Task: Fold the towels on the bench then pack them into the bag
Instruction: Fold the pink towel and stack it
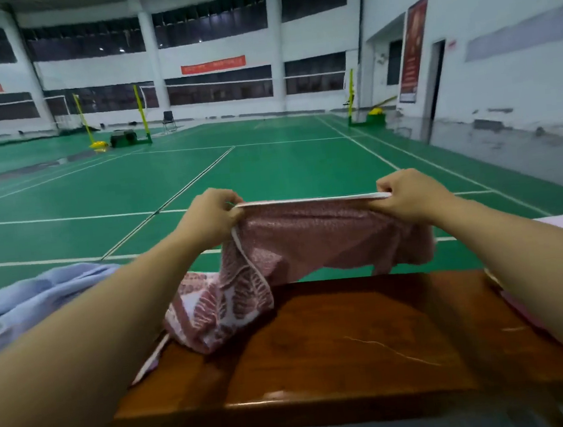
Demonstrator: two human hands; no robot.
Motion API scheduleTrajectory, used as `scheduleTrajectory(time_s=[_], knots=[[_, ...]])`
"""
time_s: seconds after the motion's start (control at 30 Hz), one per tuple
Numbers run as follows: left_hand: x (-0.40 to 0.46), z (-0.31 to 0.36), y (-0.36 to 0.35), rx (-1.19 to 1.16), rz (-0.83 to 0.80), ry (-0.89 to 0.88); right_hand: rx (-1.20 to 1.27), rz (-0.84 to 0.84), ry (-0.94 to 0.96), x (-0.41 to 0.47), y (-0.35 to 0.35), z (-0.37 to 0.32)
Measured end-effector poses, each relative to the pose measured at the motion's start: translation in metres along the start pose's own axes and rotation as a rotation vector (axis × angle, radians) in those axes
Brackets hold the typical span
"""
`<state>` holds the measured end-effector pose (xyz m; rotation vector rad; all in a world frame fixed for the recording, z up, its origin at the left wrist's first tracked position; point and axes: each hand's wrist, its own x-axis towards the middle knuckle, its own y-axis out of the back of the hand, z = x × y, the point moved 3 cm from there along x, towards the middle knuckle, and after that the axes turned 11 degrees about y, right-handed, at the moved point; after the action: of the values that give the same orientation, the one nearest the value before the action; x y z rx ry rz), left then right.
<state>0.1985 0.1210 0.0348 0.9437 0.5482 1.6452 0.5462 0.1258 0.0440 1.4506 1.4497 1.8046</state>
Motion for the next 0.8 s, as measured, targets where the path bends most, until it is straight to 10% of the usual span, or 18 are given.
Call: scheduleTrajectory(time_s=[0.27,0.53,0.8], knots=[[-0.002,-0.002,-0.005,0.367,0.046,0.059,0.082,-0.018,-0.063,-0.055,0.028,0.048],[-0.017,-0.017,0.012,-0.905,-0.324,0.366,0.25,0.009,-0.152,-0.079,0.048,0.067],[-0.04,-0.019,0.027,-0.735,-0.482,0.263,0.425,0.038,-0.313,-0.094,0.071,0.067]])
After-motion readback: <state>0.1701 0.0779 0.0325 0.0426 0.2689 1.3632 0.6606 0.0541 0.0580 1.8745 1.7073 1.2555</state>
